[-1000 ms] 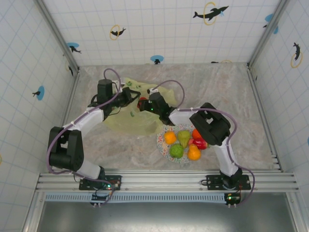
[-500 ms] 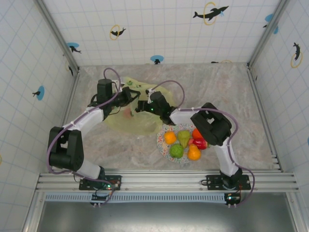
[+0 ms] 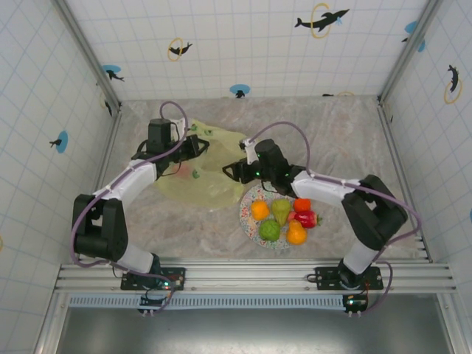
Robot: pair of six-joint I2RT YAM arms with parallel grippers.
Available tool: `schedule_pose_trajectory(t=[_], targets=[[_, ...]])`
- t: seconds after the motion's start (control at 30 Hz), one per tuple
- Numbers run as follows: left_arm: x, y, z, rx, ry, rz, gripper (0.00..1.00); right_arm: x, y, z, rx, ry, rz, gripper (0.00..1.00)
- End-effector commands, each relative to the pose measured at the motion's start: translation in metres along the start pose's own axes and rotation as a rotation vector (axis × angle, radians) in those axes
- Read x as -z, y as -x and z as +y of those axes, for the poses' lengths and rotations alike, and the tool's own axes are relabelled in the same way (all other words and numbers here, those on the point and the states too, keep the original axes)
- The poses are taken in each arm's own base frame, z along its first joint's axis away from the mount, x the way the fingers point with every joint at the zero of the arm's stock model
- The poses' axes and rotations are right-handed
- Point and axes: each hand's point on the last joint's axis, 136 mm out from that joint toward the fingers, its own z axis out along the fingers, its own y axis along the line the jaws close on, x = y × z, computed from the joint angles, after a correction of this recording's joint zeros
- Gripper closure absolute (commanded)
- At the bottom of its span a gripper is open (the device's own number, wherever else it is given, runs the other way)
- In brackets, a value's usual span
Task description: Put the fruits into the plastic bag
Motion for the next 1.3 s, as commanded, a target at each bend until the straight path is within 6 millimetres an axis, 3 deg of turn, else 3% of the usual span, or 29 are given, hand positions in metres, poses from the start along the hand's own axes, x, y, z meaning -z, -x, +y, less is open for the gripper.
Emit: schedule_pose_trajectory(t=[0.0,0.23,0.47,0.6,0.83,1.27], targets=[[0.008,0.006,-0.01,-0.081,-0.028,-0.007,1.0,0.023,-0.016,-0.002,0.088,-0.017,0.056,0.16],[0.007,0.003,-0.011,-0.078,-0.036,0.0,1.0,0.065,-0.04,-0.03,0.136,-0.202,0.157,0.13],[0.01,0.006,-0.012,-0.078,-0.033,-0.015,1.0,0.085,-0.079,-0.025,0.204,-0.226,0.325,0.07],[0.011,0.007,-0.013,-0.076,-0.033,-0.02,1.0,0.081,-0.1,-0.015,0.239,-0.209,0.417,0.07],[0.012,0.008,-0.011,-0.073,-0.018,-0.025,1.0,0.068,-0.125,-0.016,0.275,-0.237,0.537,0.07],[0.012,0.008,-0.011,-0.07,-0.013,-0.025,1.0,0.048,-0.14,-0.018,0.325,-0.263,0.619,0.17]])
